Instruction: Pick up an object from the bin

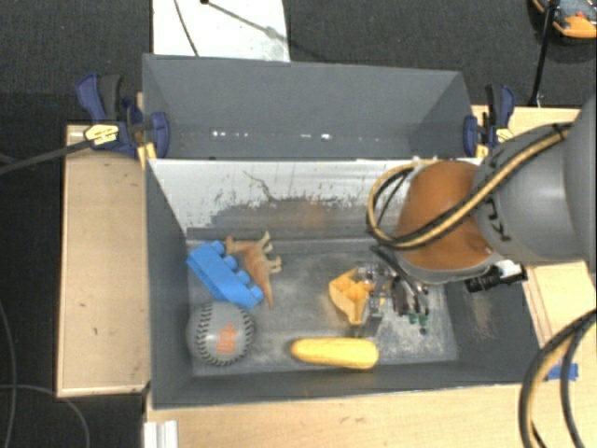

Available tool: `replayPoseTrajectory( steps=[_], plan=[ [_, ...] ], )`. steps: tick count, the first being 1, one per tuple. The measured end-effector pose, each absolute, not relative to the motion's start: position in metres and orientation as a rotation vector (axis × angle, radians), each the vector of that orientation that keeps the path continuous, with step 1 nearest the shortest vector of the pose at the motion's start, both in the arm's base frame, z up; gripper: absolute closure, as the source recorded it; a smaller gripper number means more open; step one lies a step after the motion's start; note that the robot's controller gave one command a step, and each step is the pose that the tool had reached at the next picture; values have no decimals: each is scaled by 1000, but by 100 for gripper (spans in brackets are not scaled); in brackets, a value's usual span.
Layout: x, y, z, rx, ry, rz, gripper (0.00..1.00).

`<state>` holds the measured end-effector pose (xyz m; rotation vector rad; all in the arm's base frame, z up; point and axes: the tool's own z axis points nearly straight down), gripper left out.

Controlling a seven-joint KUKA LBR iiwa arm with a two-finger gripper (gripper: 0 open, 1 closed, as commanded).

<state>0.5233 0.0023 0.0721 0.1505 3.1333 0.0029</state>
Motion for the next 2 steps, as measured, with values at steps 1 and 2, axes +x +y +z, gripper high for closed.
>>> replayPoseTrajectory(
  steps=[1, 2],
  plan=[
    [523, 2, 72, 152, 3133, 3, 100],
    [505, 2, 268, 91, 3134, 1, 100]
  ],
)
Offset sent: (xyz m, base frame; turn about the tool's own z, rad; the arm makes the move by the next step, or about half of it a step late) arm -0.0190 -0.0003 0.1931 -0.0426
